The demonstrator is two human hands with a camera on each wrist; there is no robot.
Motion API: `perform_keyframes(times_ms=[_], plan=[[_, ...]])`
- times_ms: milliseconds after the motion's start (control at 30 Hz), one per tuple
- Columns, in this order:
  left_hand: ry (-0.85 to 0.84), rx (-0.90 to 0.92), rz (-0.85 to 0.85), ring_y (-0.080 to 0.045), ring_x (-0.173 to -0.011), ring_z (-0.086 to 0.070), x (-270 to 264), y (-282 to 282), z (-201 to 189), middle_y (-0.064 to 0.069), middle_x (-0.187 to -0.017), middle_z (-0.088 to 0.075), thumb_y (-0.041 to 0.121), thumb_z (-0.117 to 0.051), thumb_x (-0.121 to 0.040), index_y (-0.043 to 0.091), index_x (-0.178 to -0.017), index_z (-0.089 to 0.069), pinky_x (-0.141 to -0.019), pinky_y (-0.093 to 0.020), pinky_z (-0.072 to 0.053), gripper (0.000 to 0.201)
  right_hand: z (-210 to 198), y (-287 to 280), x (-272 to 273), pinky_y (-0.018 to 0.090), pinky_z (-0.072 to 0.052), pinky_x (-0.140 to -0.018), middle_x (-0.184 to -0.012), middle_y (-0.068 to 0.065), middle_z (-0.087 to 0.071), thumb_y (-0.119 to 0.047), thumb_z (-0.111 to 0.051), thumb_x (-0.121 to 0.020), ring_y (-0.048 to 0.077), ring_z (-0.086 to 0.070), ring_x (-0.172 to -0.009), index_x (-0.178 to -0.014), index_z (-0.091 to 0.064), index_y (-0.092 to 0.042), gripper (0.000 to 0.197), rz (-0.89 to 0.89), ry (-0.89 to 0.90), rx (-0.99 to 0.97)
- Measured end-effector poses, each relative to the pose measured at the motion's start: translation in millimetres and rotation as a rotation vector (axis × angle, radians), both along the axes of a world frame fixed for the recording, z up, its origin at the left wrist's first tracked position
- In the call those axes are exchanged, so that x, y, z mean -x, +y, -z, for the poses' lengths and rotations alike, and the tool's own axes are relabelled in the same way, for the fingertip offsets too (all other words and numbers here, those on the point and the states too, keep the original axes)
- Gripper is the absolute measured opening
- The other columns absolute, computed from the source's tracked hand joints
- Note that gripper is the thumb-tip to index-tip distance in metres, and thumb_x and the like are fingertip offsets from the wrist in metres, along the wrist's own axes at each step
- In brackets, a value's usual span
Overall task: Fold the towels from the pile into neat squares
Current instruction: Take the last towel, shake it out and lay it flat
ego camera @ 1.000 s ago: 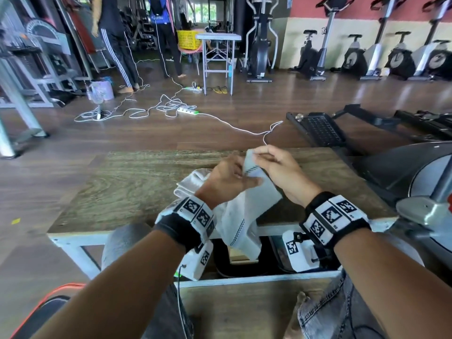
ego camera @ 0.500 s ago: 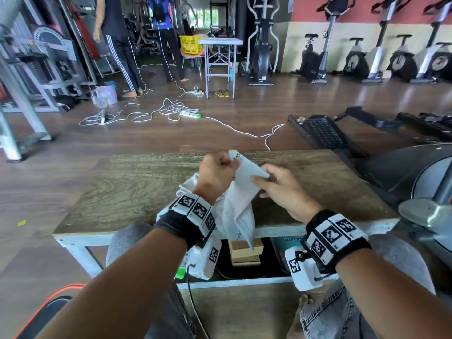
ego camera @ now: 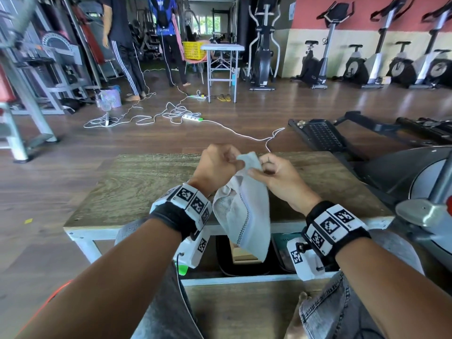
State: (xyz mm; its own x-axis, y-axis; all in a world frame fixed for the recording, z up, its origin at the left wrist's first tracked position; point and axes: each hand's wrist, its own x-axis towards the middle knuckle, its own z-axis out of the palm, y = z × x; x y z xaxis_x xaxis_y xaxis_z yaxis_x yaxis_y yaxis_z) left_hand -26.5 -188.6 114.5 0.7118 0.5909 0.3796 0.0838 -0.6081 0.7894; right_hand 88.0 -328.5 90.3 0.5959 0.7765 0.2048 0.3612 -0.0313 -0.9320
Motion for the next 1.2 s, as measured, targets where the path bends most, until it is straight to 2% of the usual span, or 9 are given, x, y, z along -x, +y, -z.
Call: perform_keyframes(times_ms=[133, 267, 367, 467, 533, 667, 733, 867, 1200], plan=[[-0.117, 0.06, -0.147, -0.005, -0.06, -0.058, 14.4, 4.4, -15.8, 0.004, -0.071, -0.065, 0.012, -0.067, -0.082, 0.018, -0.076, -0.061, -0.053, -0.012, -0.044, 0.011, 12.0, -5.1, 10.8, 0.022, -0.046, -0.071, -0.095, -0.001, -0.074, -0.019, -0.073, -0.091, 0.009, -0.065, -0.082, -0.093, -0.069, -0.006, 0.014, -0.098, -0.148, 0.244], [-0.044, 0.007, -0.265, -0.014, -0.065, -0.059, 32.7, 16.3, -24.1, -0.001, -0.076, -0.064, 0.012, -0.066, -0.081, 0.008, -0.086, -0.059, -0.052, -0.015, -0.046, 0.01, 15.8, -0.5, 18.1, 0.038, -0.054, -0.082, -0.104, 0.001, -0.071, -0.025, -0.061, -0.099, 0.019, -0.066, -0.097, -0.094, -0.062, -0.011, 0.015, -0.071, -0.16, 0.24], [0.172, -0.207, -0.249, -0.027, -0.099, -0.054, 42.2, 26.5, -21.0, -0.008, -0.109, -0.057, 0.017, -0.071, -0.071, 0.019, -0.111, -0.051, -0.082, -0.037, -0.051, 0.045, 4.4, 12.6, 20.5, 0.04, -0.051, -0.081, -0.1, 0.009, -0.07, -0.024, -0.055, -0.101, 0.019, -0.064, -0.089, -0.094, -0.058, -0.022, 0.008, -0.064, -0.203, 0.14], [0.354, -0.321, 0.018, -0.017, -0.113, -0.05, 45.9, 18.2, -21.5, 0.005, -0.123, -0.056, 0.026, -0.073, -0.07, 0.041, -0.12, -0.053, -0.096, -0.031, -0.043, 0.056, -9.7, 27.1, 25.3, 0.045, -0.051, -0.083, -0.097, 0.01, -0.07, -0.022, -0.054, -0.1, 0.028, -0.065, -0.091, -0.096, -0.061, -0.024, 0.008, -0.132, -0.297, 0.057], [0.368, -0.277, 0.05, -0.011, -0.096, -0.059, 43.2, 11.4, -21.4, 0.01, -0.101, -0.068, 0.031, -0.074, -0.076, 0.033, -0.105, -0.065, -0.082, -0.014, -0.043, 0.03, -15.3, 33.6, 26.6, 0.044, -0.052, -0.086, -0.096, 0.006, -0.073, -0.02, -0.059, -0.097, 0.029, -0.067, -0.095, -0.096, -0.067, -0.021, 0.009, -0.174, -0.339, 0.008], [0.308, -0.263, -0.099, -0.014, -0.077, -0.066, 38.9, 19.6, -20.6, 0.009, -0.077, -0.071, 0.031, -0.075, -0.079, 0.028, -0.071, -0.066, -0.07, -0.018, -0.047, 0.013, -17.1, 31.7, 16.5, 0.033, -0.05, -0.077, -0.088, -0.005, -0.072, -0.018, -0.065, -0.096, 0.02, -0.068, -0.086, -0.096, -0.065, -0.026, 0.008, -0.174, -0.353, -0.016], [0.277, -0.282, -0.165, -0.015, -0.074, -0.064, 40.3, 24.3, -20.6, 0.002, -0.076, -0.071, 0.02, -0.07, -0.082, 0.019, -0.076, -0.07, -0.058, -0.008, -0.039, 0.007, -10.6, 26.1, 4.9, 0.034, -0.047, -0.072, -0.08, -0.008, -0.068, -0.022, -0.067, -0.095, 0.014, -0.064, -0.076, -0.087, -0.061, -0.026, 0.011, -0.192, -0.395, 0.072], [0.167, -0.31, -0.302, -0.019, -0.071, -0.062, 47.1, 47.1, -9.7, 0.0, -0.072, -0.069, 0.016, -0.065, -0.086, 0.014, -0.082, -0.07, -0.064, -0.021, -0.045, 0.007, 11.8, 10.1, -24.5, 0.033, -0.028, -0.058, -0.059, -0.006, -0.042, -0.027, -0.063, -0.098, 0.013, -0.038, -0.055, -0.062, -0.044, -0.022, 0.041, -0.134, -0.485, 0.248], [0.477, -0.092, -0.197, -0.01, -0.067, -0.056, 28.9, 88.5, 57.8, 0.005, -0.076, -0.063, 0.037, -0.065, -0.091, 0.02, -0.088, -0.063, -0.054, -0.023, -0.041, 0.017, 54.4, 16.7, -74.2, 0.026, -0.041, -0.073, -0.088, 0.001, -0.07, -0.009, -0.063, -0.096, 0.019, -0.062, -0.083, -0.1, -0.073, -0.009, 0.011, 0.266, -0.433, 0.188]])
